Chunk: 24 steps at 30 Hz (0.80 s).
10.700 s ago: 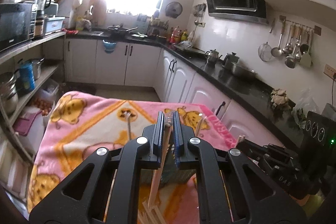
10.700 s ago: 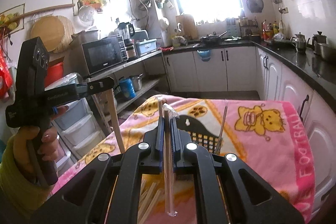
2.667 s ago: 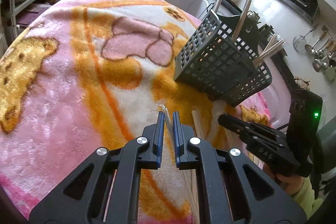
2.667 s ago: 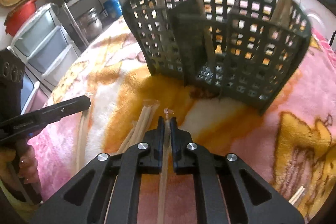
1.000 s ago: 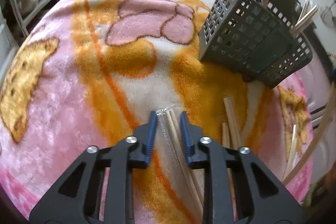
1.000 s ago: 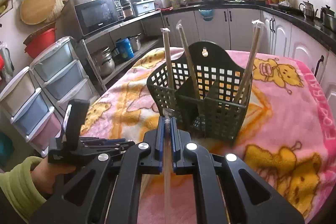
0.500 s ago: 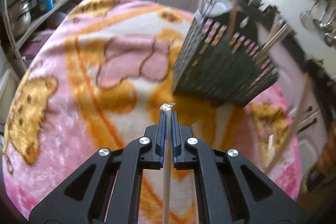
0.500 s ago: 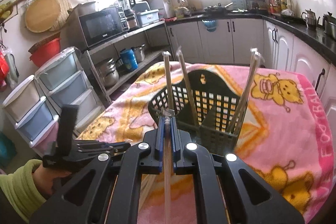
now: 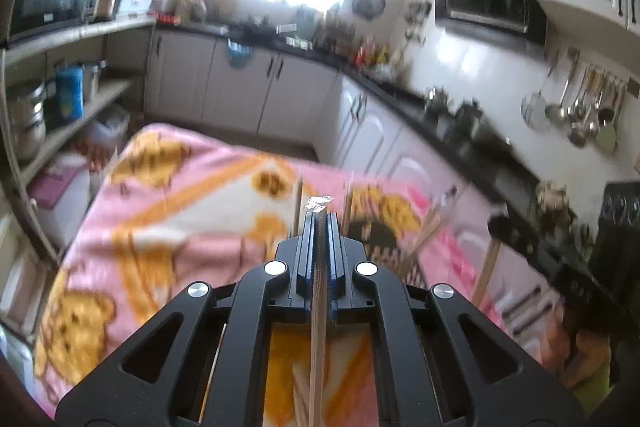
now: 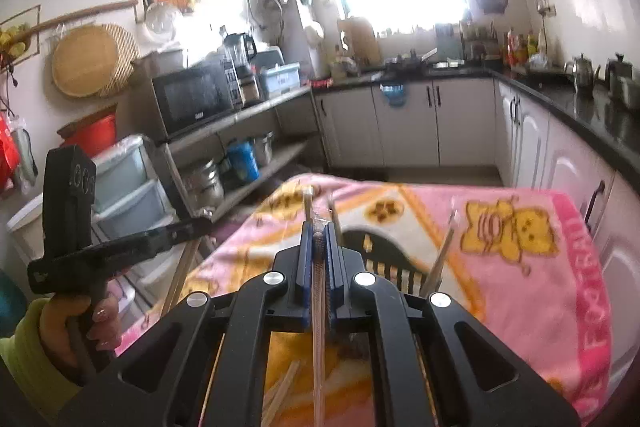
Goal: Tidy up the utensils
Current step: 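Lift the chopsticks in both grippers and carry them over the grey basket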
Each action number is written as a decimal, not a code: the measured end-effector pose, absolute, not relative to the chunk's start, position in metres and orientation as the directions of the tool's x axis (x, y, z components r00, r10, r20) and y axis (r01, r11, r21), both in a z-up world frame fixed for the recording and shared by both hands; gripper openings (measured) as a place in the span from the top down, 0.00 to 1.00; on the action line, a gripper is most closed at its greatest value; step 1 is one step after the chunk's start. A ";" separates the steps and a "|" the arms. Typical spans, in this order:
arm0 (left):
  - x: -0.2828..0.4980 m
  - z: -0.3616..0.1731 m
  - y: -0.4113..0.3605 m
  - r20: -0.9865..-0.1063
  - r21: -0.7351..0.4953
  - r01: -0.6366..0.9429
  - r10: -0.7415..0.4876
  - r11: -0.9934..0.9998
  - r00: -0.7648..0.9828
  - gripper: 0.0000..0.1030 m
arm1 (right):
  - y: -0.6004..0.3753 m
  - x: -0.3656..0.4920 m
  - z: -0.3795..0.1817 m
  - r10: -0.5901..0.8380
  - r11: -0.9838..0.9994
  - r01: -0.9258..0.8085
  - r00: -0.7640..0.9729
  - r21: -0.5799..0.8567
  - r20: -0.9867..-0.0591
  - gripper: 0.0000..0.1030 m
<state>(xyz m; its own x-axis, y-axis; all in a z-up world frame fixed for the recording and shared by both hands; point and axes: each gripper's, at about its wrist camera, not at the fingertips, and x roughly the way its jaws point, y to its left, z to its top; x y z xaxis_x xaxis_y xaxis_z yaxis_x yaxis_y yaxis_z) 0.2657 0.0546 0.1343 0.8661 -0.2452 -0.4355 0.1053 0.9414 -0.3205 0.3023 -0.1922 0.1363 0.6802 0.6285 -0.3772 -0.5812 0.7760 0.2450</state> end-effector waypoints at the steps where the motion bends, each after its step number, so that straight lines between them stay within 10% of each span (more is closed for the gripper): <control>1: 0.271 0.140 0.055 -0.412 -0.322 0.099 -0.234 0.942 0.881 0.99 | -0.194 0.305 0.142 0.624 0.780 -0.577 0.692 0.240 -0.364 0.94; 24: 0.359 0.158 0.026 -0.171 -0.308 0.083 -0.140 0.948 0.975 0.99 | -0.199 0.373 0.174 0.514 0.858 -0.478 0.817 0.190 -0.262 0.94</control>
<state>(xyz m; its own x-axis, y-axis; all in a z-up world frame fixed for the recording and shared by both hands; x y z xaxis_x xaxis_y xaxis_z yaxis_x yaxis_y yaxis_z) 0.3586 0.0258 0.1580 0.9753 -0.1404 -0.1705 0.0827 0.9479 -0.3076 0.3731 -0.1988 0.1739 0.8170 0.5135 -0.2622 -0.4782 0.8576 0.1896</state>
